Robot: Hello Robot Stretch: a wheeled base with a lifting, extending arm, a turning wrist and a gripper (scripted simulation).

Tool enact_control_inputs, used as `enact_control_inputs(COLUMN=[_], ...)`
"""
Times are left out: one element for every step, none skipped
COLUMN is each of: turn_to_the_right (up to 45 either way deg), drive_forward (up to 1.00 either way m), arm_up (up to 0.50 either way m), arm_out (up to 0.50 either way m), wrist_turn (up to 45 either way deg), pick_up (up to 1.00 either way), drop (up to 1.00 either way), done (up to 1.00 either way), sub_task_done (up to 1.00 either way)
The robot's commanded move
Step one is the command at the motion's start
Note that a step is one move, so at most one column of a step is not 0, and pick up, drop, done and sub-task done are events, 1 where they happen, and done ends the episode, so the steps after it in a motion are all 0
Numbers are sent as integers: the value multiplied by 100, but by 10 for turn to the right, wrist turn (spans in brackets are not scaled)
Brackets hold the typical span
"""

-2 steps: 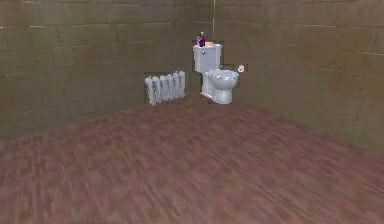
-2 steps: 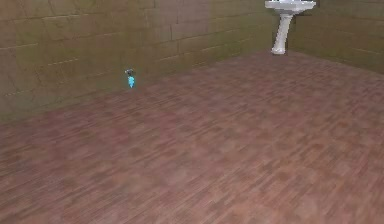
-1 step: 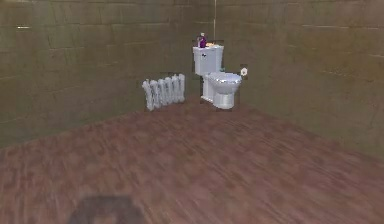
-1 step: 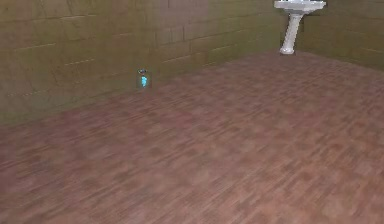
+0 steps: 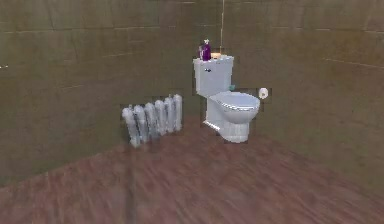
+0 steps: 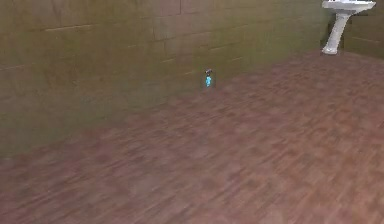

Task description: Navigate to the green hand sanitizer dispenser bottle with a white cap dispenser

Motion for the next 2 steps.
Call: enact_control_inputs(turn_to_the_right=[0,30], drive_forward=[100,0], arm_up=[0,0], arm_out=[0,0], wrist_turn=[0,0], pick_up=[0,0], drop=[0,0], done=[0,0], sub_task_done=[0,0])
